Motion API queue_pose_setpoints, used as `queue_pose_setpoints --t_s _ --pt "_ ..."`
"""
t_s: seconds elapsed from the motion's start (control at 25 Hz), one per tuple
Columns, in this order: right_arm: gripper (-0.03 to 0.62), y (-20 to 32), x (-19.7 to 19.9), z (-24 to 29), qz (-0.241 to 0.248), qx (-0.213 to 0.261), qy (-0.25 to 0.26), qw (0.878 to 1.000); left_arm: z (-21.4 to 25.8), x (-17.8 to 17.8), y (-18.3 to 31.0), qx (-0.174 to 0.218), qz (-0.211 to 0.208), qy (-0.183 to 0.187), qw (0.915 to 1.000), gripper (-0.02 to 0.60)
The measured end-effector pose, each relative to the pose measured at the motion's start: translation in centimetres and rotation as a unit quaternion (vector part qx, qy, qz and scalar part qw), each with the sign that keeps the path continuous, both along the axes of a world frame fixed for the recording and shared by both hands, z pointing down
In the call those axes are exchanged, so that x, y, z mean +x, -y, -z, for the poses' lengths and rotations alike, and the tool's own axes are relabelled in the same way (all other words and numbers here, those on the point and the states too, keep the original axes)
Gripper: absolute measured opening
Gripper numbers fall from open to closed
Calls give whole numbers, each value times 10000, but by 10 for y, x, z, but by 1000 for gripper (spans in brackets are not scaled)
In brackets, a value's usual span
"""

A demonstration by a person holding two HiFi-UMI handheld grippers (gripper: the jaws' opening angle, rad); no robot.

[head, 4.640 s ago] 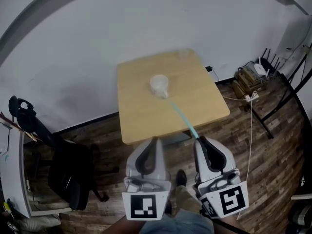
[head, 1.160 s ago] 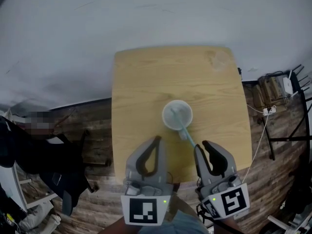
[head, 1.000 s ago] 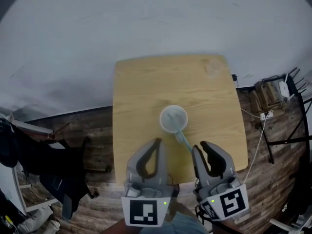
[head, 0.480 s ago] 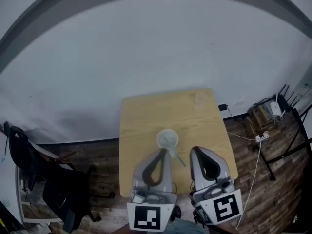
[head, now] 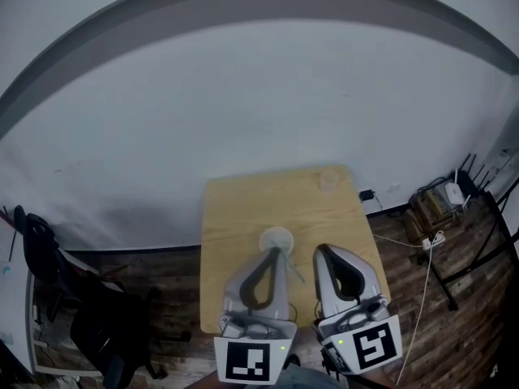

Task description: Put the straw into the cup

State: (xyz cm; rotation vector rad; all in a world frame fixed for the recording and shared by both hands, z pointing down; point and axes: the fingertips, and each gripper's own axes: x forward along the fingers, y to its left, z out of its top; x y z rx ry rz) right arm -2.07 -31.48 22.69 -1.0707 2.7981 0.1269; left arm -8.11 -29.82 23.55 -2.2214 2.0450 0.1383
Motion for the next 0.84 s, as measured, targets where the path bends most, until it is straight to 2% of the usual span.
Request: queue_pose_setpoints --t_s 0.2,0.84 --pt "6 1 3 4 -34 154 11 9999 2 1 -1 27 16 -12 10000 17" --pt "6 1 1 -1 -65 108 33 9999 -3 -3 0 -16 22 -88 10000 17"
